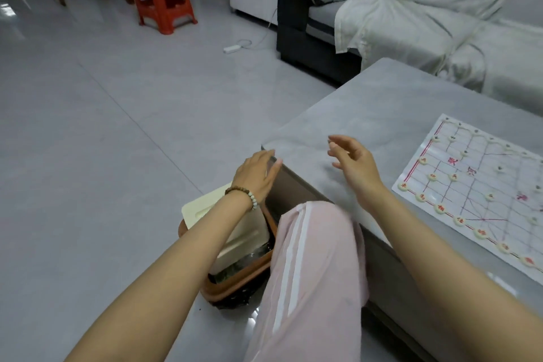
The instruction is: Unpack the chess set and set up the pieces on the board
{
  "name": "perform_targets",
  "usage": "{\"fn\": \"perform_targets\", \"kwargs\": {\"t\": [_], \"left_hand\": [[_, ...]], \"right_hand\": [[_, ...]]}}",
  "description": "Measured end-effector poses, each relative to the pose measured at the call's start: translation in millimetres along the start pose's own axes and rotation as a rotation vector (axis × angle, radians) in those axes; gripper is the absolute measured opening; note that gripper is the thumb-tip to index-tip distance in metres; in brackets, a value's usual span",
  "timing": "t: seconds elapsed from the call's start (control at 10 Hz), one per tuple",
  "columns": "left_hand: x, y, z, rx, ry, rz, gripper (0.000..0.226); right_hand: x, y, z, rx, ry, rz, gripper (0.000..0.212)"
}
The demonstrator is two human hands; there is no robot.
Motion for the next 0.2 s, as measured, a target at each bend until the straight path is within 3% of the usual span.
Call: {"fn": "perform_targets", "kwargs": {"t": [0.2], "left_hand": [[-90.8,-23.4,-23.0,-0.204,-0.095,0.01,0.054]], "right_hand": [[47.5,-118.9,17.7,-0.203,-0.184,0.184,0.037]]}}
Point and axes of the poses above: each hand's wrist, its own z-axis away from the middle knuckle, its own y-axis out of the palm, x = y × z, the point moved 2 cm from there along -z, towards the middle knuckle
